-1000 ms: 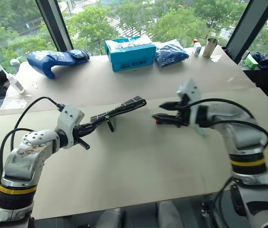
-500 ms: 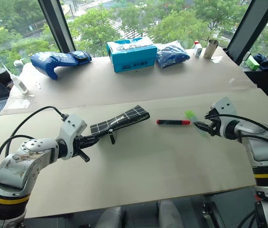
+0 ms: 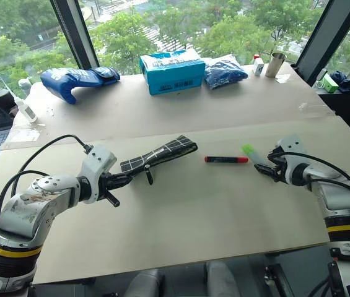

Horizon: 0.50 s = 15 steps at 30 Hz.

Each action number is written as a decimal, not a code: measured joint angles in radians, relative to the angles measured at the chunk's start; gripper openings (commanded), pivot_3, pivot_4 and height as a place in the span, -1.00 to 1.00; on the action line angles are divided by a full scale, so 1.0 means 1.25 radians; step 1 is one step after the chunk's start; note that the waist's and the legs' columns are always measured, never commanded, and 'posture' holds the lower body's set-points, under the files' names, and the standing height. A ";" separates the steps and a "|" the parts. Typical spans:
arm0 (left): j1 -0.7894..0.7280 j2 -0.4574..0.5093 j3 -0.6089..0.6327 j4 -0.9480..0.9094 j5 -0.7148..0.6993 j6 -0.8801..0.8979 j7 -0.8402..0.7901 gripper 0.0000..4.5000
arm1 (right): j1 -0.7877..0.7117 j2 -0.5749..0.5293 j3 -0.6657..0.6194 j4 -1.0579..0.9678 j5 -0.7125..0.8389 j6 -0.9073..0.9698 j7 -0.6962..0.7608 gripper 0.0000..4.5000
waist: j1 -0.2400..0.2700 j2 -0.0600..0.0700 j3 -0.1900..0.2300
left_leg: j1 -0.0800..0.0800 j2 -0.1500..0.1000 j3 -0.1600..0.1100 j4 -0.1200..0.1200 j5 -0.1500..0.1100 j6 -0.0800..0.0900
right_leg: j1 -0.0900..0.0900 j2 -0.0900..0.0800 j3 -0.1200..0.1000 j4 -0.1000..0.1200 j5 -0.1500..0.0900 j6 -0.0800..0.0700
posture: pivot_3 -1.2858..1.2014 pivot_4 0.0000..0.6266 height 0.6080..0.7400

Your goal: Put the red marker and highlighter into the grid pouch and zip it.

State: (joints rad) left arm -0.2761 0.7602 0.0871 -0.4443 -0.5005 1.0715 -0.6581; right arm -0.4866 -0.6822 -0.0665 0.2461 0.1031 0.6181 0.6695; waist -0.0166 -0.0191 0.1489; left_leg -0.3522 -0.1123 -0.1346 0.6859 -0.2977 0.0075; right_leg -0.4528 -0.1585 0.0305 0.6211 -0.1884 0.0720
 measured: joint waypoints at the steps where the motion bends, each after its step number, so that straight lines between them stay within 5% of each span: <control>1: 0.000 0.000 0.000 0.002 0.000 0.000 0.000 -1.00 | -0.012 0.008 -0.001 0.021 0.000 -0.001 -0.003 0.09 | 0.000 -0.001 0.000 | 0.000 0.001 0.000 0.000 0.000 0.000 | 0.001 0.002 0.000 -0.002 0.002 0.000 | 0.03 -0.52 1.00; 6: 0.019 -0.001 0.001 0.003 -0.012 -0.002 -0.001 -1.00 | -0.016 0.024 -0.003 0.048 0.002 -0.007 -0.003 -0.54 | 0.002 -0.002 -0.001 | 0.009 0.006 0.000 0.000 -0.004 0.004 | 0.013 0.009 0.000 -0.012 0.007 -0.001 | 0.03 -0.52 1.00; 15: 0.041 -0.001 0.003 0.003 -0.017 -0.002 -0.001 -1.00 | -0.029 0.023 -0.019 0.063 0.012 -0.020 -0.013 -0.54 | 0.003 -0.002 0.000 | 0.011 0.006 0.000 -0.001 -0.004 0.003 | 0.013 0.009 0.002 -0.012 0.007 -0.001 | 0.03 -0.52 1.00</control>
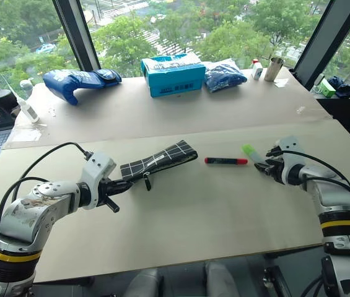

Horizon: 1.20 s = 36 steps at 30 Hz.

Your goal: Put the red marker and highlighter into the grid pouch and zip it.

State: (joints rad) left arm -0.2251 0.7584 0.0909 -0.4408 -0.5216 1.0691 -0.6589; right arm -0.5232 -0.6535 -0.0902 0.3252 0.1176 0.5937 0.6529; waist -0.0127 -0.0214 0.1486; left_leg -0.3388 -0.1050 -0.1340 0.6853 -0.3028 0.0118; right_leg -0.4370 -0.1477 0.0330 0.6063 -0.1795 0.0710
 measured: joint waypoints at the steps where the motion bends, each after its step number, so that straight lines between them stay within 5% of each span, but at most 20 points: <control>1: 0.001 0.000 0.000 0.000 -0.001 0.000 0.000 -1.00 | -0.010 0.000 -0.011 -0.005 0.013 -0.004 0.001 -0.54 | -0.001 0.001 0.001 | -0.001 0.000 0.000 0.000 0.000 0.000 | -0.002 0.000 0.001 0.000 0.000 0.000 | 0.03 -0.52 1.00; 8: -0.001 -0.003 -0.001 0.000 -0.012 0.000 0.003 -1.00 | -0.059 -0.078 -0.054 -0.326 0.189 0.017 0.180 -0.54 | -0.003 0.004 0.003 | -0.002 0.002 0.000 -0.003 -0.001 -0.002 | -0.004 0.002 0.001 0.000 0.000 0.000 | 0.03 -0.52 1.00; 14: -0.007 -0.009 -0.007 0.003 -0.011 -0.004 0.011 -1.00 | -0.010 -0.119 0.114 -0.540 0.244 0.046 0.306 -0.54 | -0.001 0.003 0.003 | -0.003 0.002 0.000 -0.002 -0.001 -0.003 | -0.003 0.002 0.001 -0.003 0.000 0.001 | 0.03 -0.52 1.00; 25: -0.017 -0.018 -0.029 0.015 -0.008 -0.016 0.018 -1.00 | -0.031 -0.108 0.327 -0.457 0.070 0.004 0.303 -0.54 | -0.001 0.002 0.003 | -0.003 0.002 0.000 -0.002 -0.001 -0.003 | -0.004 0.002 0.001 -0.006 0.000 0.001 | 0.03 -0.52 1.00; 36: -0.026 -0.020 -0.040 0.014 -0.008 -0.017 0.019 -1.00 | -0.074 -0.089 0.285 -0.425 0.100 -0.011 0.340 -0.54 | 0.000 0.002 0.003 | -0.006 0.002 0.000 -0.003 -0.002 -0.004 | -0.006 0.002 0.001 -0.008 0.001 0.001 | 0.03 -0.52 1.00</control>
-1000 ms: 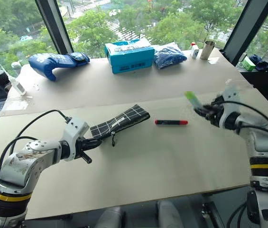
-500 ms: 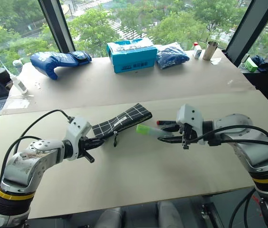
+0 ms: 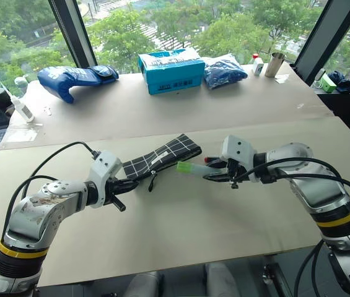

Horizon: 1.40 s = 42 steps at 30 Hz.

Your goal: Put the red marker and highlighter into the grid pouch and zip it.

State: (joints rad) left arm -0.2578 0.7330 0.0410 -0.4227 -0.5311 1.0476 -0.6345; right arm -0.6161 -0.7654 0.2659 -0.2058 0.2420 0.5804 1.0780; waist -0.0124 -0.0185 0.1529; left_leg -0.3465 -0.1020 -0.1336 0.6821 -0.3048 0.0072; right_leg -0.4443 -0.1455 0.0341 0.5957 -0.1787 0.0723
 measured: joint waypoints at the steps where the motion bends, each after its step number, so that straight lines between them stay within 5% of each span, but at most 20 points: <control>1: 0.000 0.000 0.000 0.000 0.000 0.000 0.001 -1.00 | 0.000 0.000 -0.012 -0.001 0.011 0.000 0.004 -0.54 | 0.000 0.000 0.000 | 0.000 0.000 0.000 0.000 0.000 0.000 | 0.000 0.000 0.000 0.000 0.000 0.000 | 0.03 -0.52 1.00; 42: 0.047 0.060 -0.086 -0.001 0.098 -0.128 -0.030 -1.00 | -0.107 0.077 0.056 0.184 -0.118 -0.021 -0.010 -0.54 | -0.004 0.000 0.000 | -0.006 0.000 0.001 0.000 0.001 -0.001 | -0.010 0.000 0.001 0.006 0.001 -0.001 | 0.03 -0.52 1.00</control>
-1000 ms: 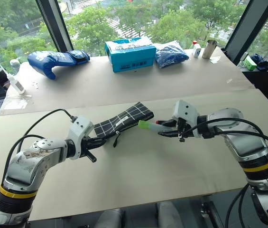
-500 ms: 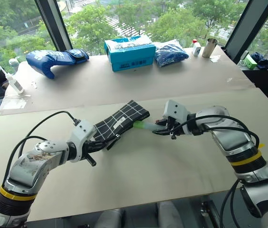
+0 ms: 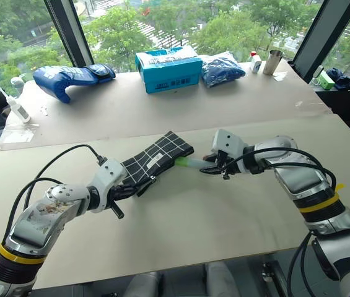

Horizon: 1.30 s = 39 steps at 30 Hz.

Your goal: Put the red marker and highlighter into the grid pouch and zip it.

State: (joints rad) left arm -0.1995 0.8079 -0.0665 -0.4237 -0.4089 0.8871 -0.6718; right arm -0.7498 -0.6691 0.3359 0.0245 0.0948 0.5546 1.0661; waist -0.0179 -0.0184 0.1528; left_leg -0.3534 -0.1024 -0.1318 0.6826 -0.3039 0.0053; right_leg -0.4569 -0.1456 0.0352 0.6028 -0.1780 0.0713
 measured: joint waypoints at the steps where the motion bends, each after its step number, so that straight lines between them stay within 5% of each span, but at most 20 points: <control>1: 0.001 0.001 -0.002 0.000 0.005 -0.005 -0.002 -1.00 | -0.005 -0.003 -0.003 0.006 0.000 0.000 0.000 -0.54 | 0.000 0.000 0.000 | 0.000 0.000 0.000 0.000 0.000 0.000 | 0.000 0.000 0.000 0.000 0.000 0.000 | 0.03 -0.52 1.00; 12: 0.004 0.003 -0.015 0.003 0.031 -0.028 -0.013 -1.00 | -0.030 0.026 -0.018 0.040 -0.005 0.000 -0.007 -0.54 | 0.000 0.000 0.000 | 0.000 0.000 0.000 0.000 0.000 0.000 | 0.000 0.000 0.000 0.005 0.000 0.000 | 0.03 -0.52 1.00; 19: 0.001 -0.002 -0.023 0.003 0.040 -0.028 -0.015 -1.00 | -0.035 0.094 0.097 0.002 -0.088 0.000 -0.029 -0.54 | 0.000 0.000 0.000 | 0.000 0.000 0.000 0.001 0.000 0.000 | 0.000 0.000 0.000 0.006 0.000 0.000 | 0.03 -0.52 1.00; 31: -0.007 -0.009 -0.026 0.005 0.043 -0.021 -0.018 -1.00 | -0.127 0.129 0.268 0.078 -0.390 -0.236 -0.129 -0.54 | -0.002 0.000 0.000 | 0.001 -0.002 0.000 0.001 0.000 -0.001 | -0.001 0.000 0.000 0.006 0.000 0.000 | 0.03 -0.52 1.00; 39: -0.019 -0.020 -0.024 0.011 0.041 -0.005 -0.023 -1.00 | -0.105 0.172 0.268 0.059 -0.401 -0.324 -0.103 -0.54 | -0.002 0.000 0.000 | 0.000 -0.002 0.000 0.001 0.000 -0.001 | 0.000 0.000 -0.001 0.006 0.000 0.000 | 0.03 -0.52 1.00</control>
State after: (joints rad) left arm -0.2236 0.7833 -0.0966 -0.4097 -0.3571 0.8808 -0.7010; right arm -0.8808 -0.4545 0.6705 0.0978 -0.4065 0.1498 0.9375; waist -0.0206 -0.0182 0.1526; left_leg -0.3528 -0.1044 -0.1315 0.6839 -0.3033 0.0043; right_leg -0.4575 -0.1456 0.0345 0.6105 -0.1780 0.0712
